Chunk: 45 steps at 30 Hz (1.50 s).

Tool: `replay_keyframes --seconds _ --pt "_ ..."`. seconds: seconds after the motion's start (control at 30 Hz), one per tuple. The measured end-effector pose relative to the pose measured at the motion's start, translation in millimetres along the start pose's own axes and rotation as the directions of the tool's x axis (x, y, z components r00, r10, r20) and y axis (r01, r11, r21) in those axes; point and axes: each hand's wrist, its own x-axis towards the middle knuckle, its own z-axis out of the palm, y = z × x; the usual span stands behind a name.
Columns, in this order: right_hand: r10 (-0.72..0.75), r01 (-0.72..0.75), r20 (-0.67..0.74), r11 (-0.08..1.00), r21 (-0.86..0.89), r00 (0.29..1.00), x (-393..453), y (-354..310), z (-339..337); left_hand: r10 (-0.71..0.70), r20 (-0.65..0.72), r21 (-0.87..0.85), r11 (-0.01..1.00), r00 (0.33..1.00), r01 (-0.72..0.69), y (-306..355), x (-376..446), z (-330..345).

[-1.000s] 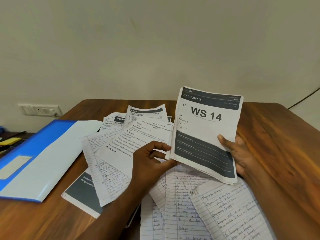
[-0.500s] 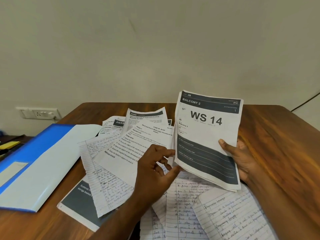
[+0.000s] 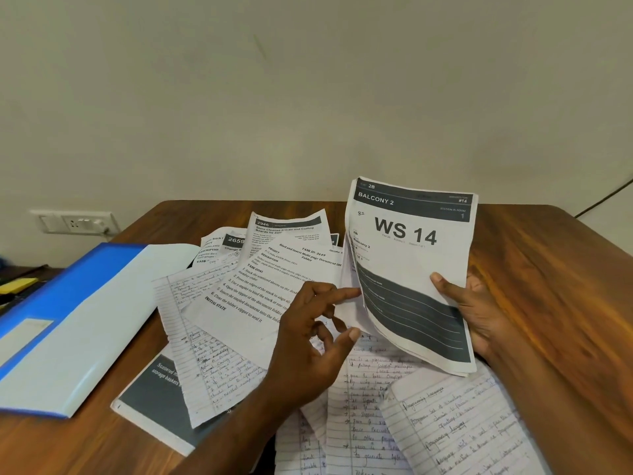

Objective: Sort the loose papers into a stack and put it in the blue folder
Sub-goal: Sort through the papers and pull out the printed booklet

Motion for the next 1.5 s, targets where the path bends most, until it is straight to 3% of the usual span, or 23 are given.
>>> replay_keyframes --seconds 0.6,0.93,1.1,1.37,1.5 --pt "0.020 -0.021 0.012 1.000 0.023 1.000 -1 -1 3 -0.199 -0.080 -0.045 0.980 0.977 0.196 6 3 1" --pt "0.031 -0.031 0.008 0.999 0.033 0.999 -1 -2 4 -0.111 -0.128 -0.062 0.993 0.985 0.104 11 1 -1" --pt "0.030 -0.030 -0.007 0.999 0.034 1.000 -4 -6 6 -0.152 -0.134 -0.130 0.982 0.979 0.134 13 1 -2" --pt "0.018 -0.017 -0.020 0.999 0.040 1.000 -2 -4 4 -0.129 -0.126 -0.080 0.990 0.984 0.120 11 3 -7" --pt "-0.011 0.015 -0.069 0.998 0.059 0.998 -3 -4 7 -0.202 -0.153 -0.076 0.978 0.967 0.192 5 4 -7"
